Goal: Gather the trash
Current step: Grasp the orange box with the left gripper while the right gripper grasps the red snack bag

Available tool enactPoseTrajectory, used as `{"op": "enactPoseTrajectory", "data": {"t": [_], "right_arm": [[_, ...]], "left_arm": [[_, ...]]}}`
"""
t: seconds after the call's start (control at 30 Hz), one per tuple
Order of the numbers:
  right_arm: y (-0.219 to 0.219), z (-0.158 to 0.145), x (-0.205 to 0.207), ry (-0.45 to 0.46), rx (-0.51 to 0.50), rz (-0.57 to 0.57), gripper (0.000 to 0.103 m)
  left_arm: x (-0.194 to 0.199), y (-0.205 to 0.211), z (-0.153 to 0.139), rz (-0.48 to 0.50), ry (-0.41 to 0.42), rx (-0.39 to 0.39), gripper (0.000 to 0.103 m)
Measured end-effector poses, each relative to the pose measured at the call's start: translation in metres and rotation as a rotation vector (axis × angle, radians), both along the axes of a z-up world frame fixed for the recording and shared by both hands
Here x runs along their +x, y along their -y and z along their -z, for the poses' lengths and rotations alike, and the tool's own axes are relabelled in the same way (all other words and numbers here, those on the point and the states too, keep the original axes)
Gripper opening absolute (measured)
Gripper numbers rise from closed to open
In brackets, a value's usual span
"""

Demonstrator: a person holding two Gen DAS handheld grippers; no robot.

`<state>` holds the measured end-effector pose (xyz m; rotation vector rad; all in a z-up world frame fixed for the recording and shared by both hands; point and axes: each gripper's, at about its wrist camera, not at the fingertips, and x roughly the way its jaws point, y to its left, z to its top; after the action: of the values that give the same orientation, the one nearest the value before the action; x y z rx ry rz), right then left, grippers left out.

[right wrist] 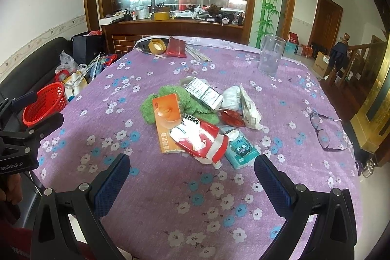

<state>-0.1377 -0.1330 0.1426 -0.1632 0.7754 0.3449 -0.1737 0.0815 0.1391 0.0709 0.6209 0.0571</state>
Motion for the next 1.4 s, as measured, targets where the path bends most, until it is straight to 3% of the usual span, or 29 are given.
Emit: {"op": "enactPoseTrajectory", "data": {"t": [0.57,0.8,1.03,1.23,1.4], "right_arm": [[-0.001,0.005,-0.003,-0.020,0.005,-0.002,0.103],[0.006,0.011,0.005,-0.054,0.020,-0.006,0.102],[0.012,0.039,0.034,-0.178,0.009,-0.140,0.090],[0.005,0.048,0.073,-0.161,-0.099,-0.264,0.090],[-0.011,0.055,0.107,-0.156,-0.166,-0.381,0.090]], "left_arm": [[-0.007,0.002,0.003,-0.004,-0.004,-0.002,0.103],[-0.001,0.007,0.013,0.006,-0.048,-0.022,0.103],[0.022,0.012,0.022,0.072,-0.167,-0.095,0.103],[0.036,0.011,0.020,0.057,-0.220,-0.170,0.098],[0.033,0.015,0.020,0.075,-0.239,-0.179,0.098]]}}
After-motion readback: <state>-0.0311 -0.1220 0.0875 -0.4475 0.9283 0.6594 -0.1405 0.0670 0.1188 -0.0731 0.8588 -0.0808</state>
